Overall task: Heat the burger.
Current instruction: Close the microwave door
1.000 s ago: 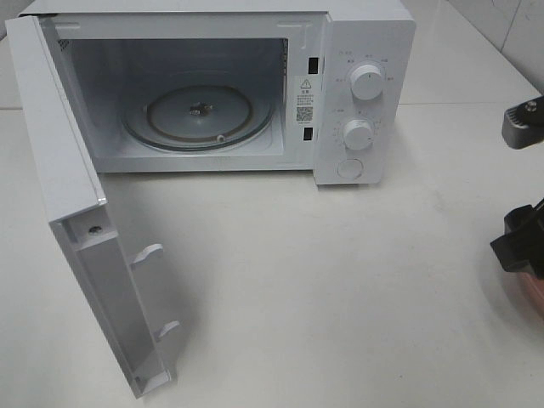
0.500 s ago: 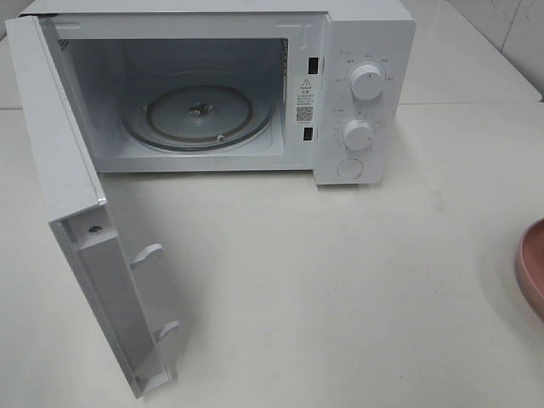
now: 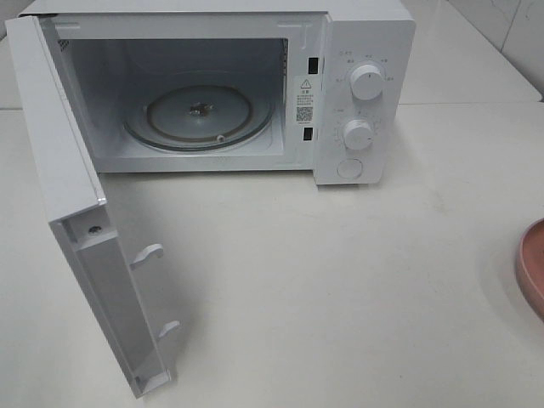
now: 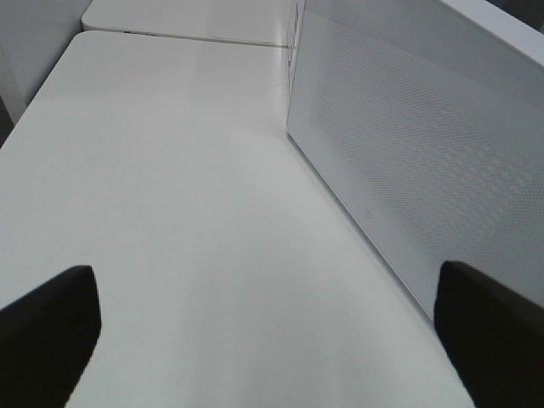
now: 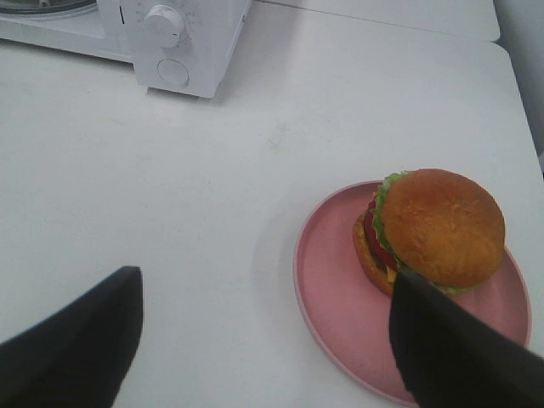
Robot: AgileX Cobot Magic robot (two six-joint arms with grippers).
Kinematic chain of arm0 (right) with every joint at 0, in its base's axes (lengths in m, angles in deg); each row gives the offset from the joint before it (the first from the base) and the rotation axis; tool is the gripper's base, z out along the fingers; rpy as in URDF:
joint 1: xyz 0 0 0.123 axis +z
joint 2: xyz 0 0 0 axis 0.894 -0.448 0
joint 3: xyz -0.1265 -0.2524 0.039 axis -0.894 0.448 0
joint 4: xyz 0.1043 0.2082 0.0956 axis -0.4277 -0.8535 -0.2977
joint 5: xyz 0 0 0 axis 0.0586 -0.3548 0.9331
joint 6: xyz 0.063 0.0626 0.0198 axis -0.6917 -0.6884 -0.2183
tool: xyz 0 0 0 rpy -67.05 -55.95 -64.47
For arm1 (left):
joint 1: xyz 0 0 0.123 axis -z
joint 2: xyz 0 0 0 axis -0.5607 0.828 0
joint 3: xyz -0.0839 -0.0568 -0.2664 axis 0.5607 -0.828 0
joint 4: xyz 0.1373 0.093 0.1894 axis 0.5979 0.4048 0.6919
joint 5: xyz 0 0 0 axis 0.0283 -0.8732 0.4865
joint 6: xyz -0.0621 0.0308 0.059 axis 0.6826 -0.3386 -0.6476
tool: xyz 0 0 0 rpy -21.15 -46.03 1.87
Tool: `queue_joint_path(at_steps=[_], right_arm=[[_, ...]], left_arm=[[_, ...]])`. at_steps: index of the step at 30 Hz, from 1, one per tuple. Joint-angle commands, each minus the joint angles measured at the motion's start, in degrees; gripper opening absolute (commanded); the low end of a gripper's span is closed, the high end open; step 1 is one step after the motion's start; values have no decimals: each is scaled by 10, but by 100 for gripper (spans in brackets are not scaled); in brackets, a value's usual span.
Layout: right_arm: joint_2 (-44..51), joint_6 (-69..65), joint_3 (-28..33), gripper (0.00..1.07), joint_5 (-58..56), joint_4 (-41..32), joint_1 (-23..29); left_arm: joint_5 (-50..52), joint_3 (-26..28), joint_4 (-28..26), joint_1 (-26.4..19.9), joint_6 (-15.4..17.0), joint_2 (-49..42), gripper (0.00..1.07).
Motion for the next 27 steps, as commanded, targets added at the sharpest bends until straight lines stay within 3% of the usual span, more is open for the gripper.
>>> queue_joint_path(at_steps=[1,16,27], right_arm=[[34,2,14,76,-3,-5,-16],[155,2,29,76,-40,-13,-40],[154,3,29,76,-40,-13,-40]], left_arm=[[1,-2,0,-1,0,-10,100],[1,-2,0,-1,0,-10,100],[1,-2,0,-1,0,-10,100]])
